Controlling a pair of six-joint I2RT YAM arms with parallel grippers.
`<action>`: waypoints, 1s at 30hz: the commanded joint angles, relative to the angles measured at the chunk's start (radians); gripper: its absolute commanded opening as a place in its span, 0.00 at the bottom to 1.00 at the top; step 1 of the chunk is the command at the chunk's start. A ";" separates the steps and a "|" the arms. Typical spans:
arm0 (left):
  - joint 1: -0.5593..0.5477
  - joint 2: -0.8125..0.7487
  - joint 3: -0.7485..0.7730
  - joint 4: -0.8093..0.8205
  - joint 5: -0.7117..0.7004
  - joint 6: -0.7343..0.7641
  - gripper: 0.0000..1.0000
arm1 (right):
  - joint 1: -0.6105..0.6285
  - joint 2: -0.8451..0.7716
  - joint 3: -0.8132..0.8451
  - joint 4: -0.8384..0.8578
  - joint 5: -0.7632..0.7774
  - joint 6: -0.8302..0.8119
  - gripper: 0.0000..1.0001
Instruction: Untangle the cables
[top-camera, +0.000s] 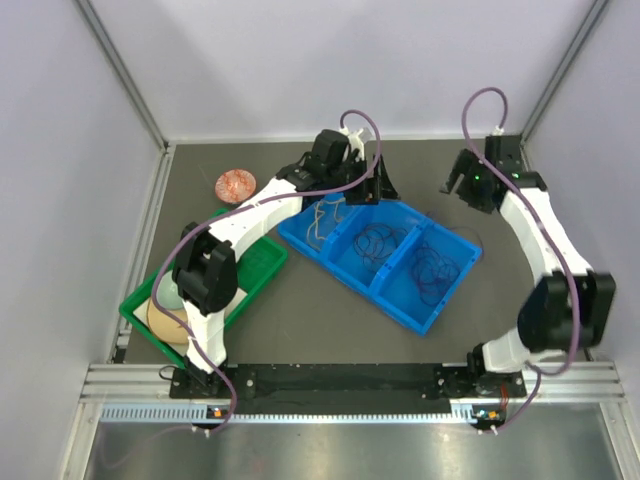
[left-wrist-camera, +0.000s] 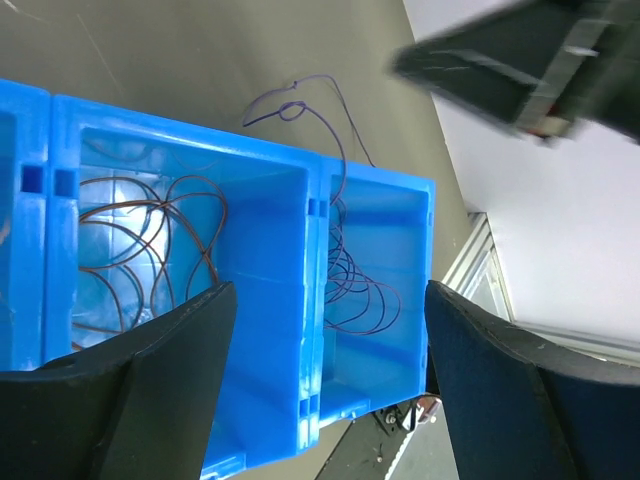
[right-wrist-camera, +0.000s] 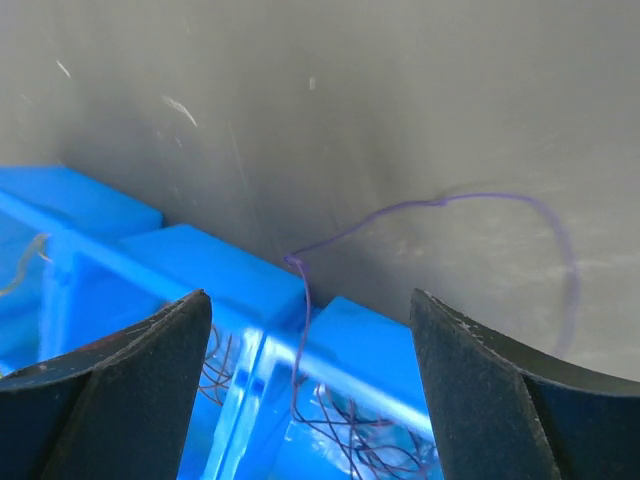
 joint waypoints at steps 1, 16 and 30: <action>0.018 -0.047 -0.019 0.036 -0.010 0.020 0.81 | 0.006 0.143 0.052 -0.002 -0.130 0.027 0.80; 0.032 -0.064 -0.053 0.050 -0.013 0.014 0.80 | 0.006 0.191 -0.026 0.093 -0.193 0.062 0.00; 0.038 -0.067 -0.059 0.058 -0.009 0.012 0.81 | 0.006 -0.203 -0.095 0.139 -0.116 0.015 0.00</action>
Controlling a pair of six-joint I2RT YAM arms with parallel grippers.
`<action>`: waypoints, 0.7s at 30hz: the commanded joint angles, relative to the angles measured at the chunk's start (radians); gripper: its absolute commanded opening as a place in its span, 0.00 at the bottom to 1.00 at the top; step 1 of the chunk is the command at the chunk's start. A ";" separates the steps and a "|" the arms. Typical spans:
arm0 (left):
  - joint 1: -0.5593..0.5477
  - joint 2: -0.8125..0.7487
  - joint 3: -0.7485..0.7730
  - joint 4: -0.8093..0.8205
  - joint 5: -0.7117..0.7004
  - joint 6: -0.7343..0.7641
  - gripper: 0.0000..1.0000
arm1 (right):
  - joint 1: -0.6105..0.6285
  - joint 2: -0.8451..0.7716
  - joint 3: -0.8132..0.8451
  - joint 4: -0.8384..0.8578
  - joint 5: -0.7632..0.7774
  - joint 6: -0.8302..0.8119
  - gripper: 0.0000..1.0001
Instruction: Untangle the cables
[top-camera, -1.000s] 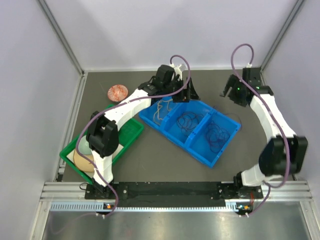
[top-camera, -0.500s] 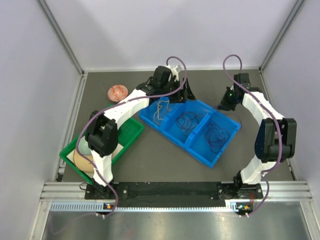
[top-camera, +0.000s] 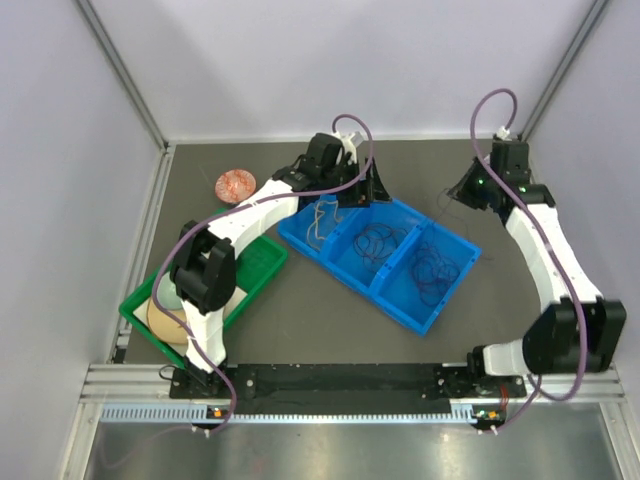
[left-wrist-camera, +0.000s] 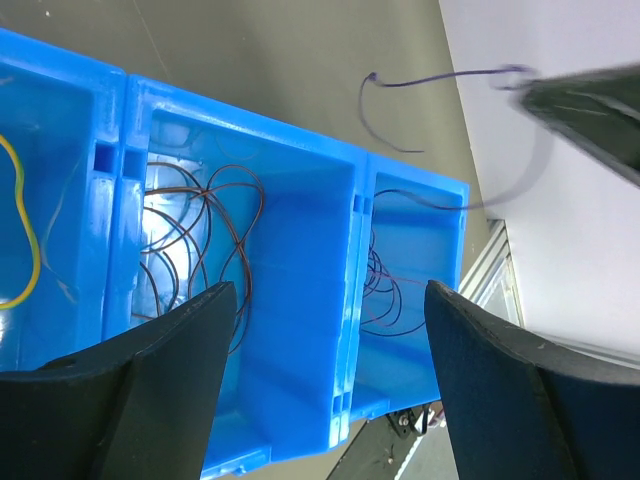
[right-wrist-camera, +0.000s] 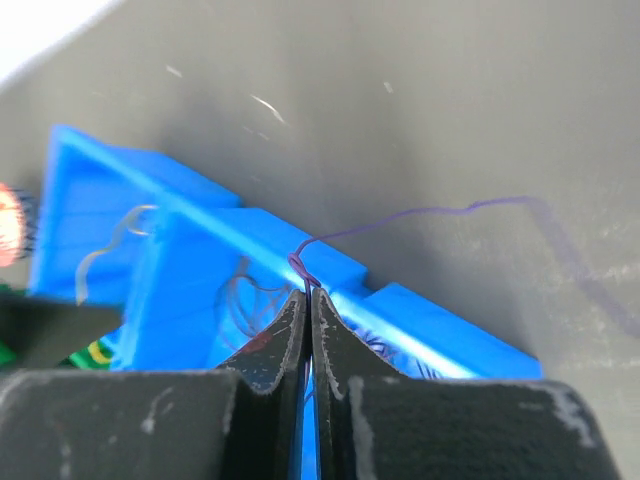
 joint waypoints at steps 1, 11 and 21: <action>0.005 -0.063 -0.003 0.047 0.003 0.009 0.80 | 0.005 -0.207 -0.045 0.084 -0.017 -0.057 0.00; 0.007 -0.038 0.017 0.044 0.014 0.001 0.81 | 0.031 -0.480 0.006 0.085 -0.029 -0.169 0.00; 0.007 -0.043 0.020 0.047 0.017 -0.011 0.81 | 0.033 -0.522 0.136 0.064 -0.104 -0.171 0.00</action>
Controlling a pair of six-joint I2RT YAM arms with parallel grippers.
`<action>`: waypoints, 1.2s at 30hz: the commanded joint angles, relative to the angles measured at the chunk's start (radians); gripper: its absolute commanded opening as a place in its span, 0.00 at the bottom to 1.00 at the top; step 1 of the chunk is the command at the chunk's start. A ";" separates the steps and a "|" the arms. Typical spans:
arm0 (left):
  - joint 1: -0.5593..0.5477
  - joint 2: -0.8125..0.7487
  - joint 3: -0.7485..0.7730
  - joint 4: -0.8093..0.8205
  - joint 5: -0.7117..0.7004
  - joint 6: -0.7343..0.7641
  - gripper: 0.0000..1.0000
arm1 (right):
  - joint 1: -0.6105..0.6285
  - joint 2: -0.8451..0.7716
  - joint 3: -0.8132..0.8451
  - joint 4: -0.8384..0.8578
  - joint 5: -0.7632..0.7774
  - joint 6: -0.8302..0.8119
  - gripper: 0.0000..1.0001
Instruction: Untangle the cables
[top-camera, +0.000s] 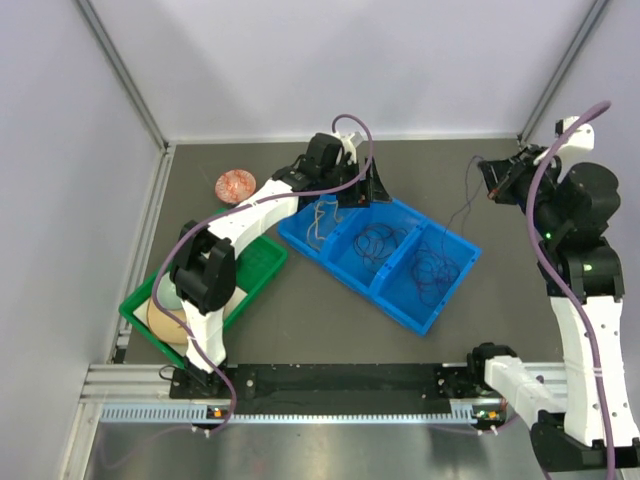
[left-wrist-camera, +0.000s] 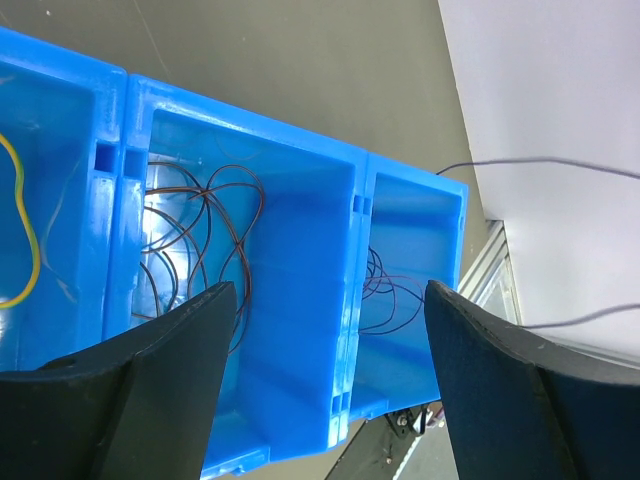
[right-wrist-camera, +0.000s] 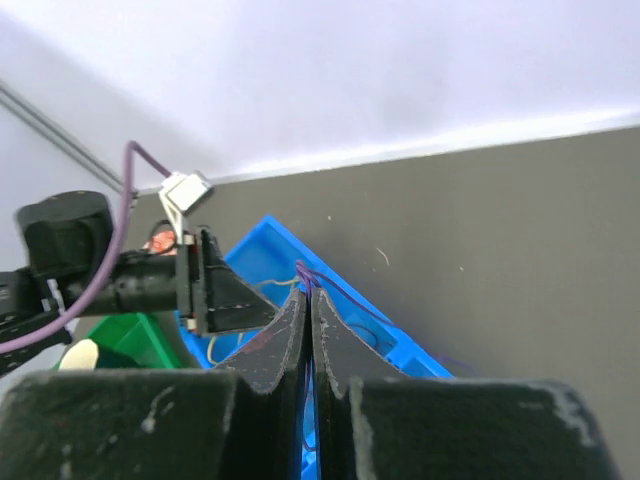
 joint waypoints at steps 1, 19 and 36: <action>0.003 -0.044 0.019 0.047 0.016 -0.009 0.81 | 0.006 -0.025 0.062 0.015 -0.052 -0.019 0.00; 0.004 -0.064 0.002 0.045 0.001 0.003 0.81 | 0.006 -0.050 -0.056 0.042 -0.093 0.016 0.00; 0.004 -0.043 0.016 0.045 0.015 -0.006 0.81 | 0.006 -0.081 -0.217 0.010 -0.109 0.030 0.00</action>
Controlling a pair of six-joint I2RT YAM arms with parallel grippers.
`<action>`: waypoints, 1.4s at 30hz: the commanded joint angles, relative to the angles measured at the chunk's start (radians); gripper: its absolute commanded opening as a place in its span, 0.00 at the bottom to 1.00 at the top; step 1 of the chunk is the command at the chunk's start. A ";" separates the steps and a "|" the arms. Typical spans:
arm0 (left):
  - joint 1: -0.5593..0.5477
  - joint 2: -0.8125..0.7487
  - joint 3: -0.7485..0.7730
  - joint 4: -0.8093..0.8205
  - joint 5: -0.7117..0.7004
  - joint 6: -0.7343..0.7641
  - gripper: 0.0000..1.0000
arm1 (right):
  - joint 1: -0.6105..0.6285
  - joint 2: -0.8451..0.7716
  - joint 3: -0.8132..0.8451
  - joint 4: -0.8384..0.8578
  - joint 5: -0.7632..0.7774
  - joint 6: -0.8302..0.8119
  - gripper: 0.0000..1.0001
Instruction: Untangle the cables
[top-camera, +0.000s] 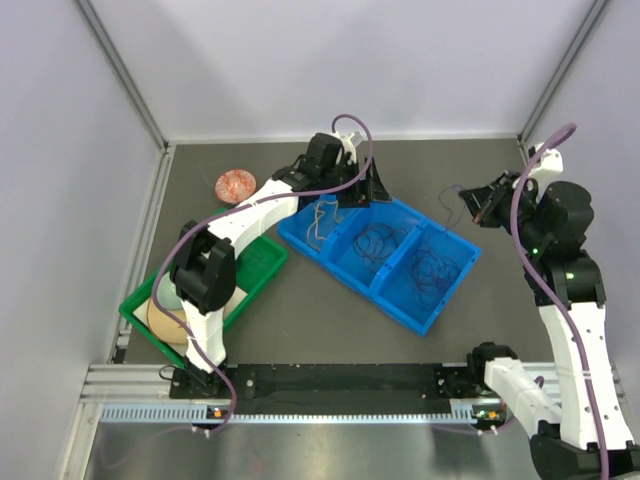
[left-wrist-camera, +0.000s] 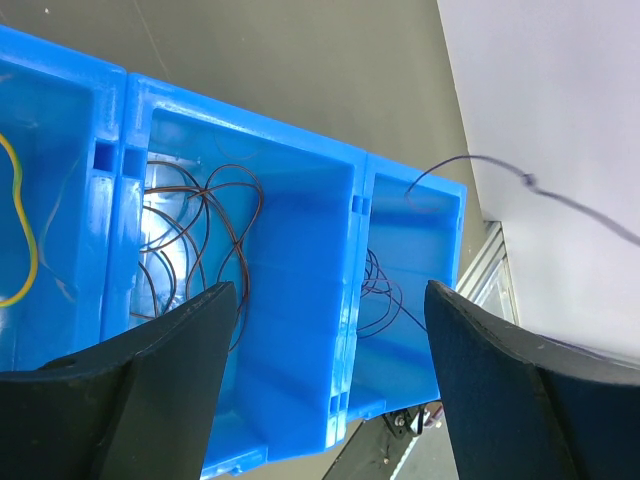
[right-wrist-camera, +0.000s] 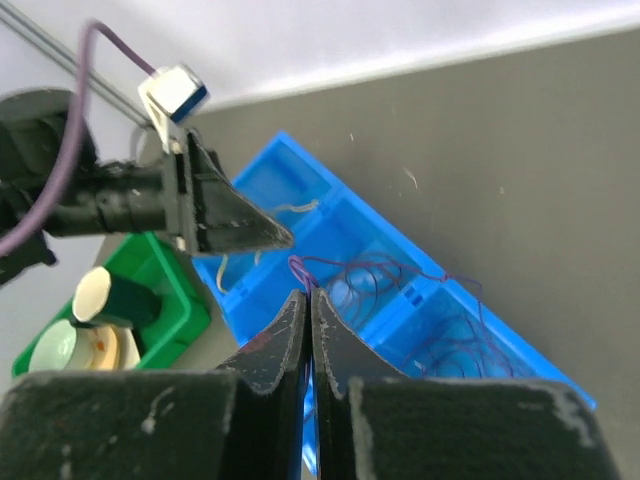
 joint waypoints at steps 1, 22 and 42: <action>0.003 -0.043 0.014 0.046 0.013 0.003 0.81 | 0.007 -0.004 -0.070 0.006 0.009 -0.001 0.00; 0.004 -0.049 0.008 0.043 0.012 0.006 0.80 | 0.052 0.195 -0.337 0.049 0.193 0.054 0.00; 0.007 -0.047 0.032 0.023 -0.002 0.028 0.81 | 0.095 0.154 -0.184 -0.099 0.524 -0.016 0.66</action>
